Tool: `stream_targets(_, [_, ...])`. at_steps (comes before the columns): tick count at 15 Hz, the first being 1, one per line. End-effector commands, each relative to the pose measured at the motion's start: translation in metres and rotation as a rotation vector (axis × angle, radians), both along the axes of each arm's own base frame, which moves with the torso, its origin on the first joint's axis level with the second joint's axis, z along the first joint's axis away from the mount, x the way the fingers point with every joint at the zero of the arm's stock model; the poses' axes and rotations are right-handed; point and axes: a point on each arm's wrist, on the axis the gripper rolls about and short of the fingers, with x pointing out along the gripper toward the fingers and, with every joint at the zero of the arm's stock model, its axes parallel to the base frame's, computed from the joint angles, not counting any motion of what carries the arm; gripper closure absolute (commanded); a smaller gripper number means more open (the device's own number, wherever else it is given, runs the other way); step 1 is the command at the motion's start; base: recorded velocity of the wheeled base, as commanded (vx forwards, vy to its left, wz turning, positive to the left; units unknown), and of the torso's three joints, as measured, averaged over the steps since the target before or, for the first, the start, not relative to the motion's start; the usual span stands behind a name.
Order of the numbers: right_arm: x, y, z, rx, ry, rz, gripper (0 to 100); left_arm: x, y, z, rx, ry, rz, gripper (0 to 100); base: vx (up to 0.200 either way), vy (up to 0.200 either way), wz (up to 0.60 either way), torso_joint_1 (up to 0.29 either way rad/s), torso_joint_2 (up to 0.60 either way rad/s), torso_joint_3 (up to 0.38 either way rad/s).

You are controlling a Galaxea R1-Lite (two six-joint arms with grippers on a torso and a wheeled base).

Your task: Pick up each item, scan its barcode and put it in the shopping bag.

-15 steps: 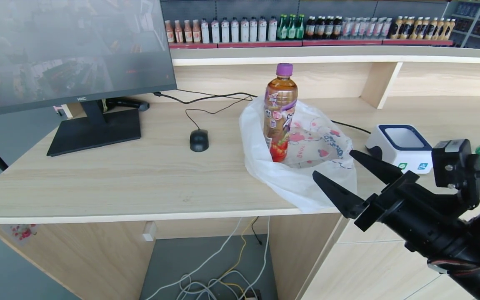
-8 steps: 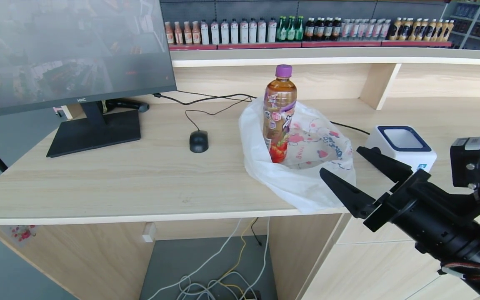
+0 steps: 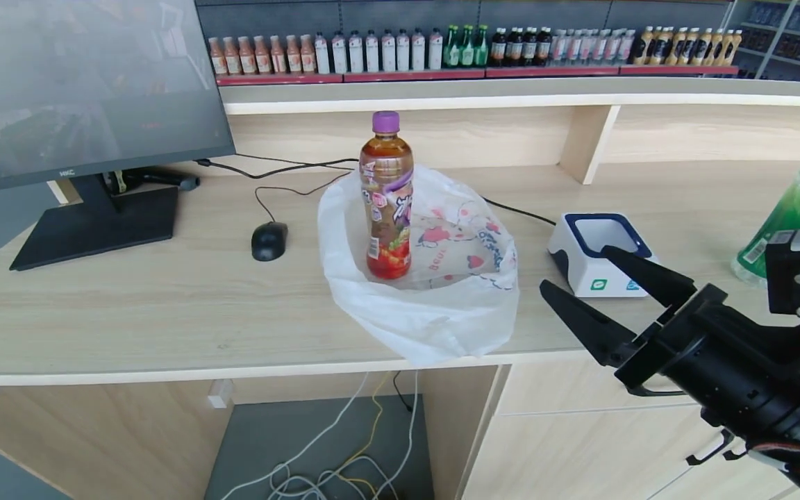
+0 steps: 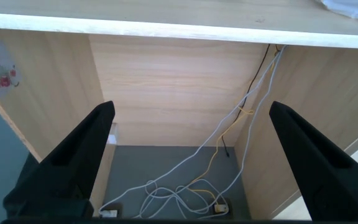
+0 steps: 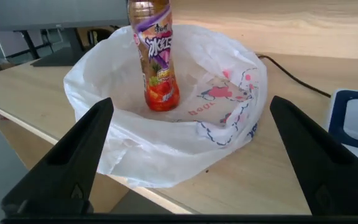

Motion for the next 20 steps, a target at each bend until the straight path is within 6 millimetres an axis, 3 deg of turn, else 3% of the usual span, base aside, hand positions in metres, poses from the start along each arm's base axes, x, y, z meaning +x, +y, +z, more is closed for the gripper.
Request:
stream_targets(1, [-0.0010,-0.0002,0.0007,0.001,-0.004,0.002,0,-0.0001,0.0000,0.0001,0.000,-0.001,0.000,0,0.000,-0.200,0.00,-0.002,0.01,0.007])
stream_targets(20, [-0.0107,0.0029,-0.0007,0.000,0.003,0.041,0,-0.0001,0.0000,0.0001,0.000,-0.001,0.000,0,0.000,-0.200,0.00,0.002,0.00,0.003])
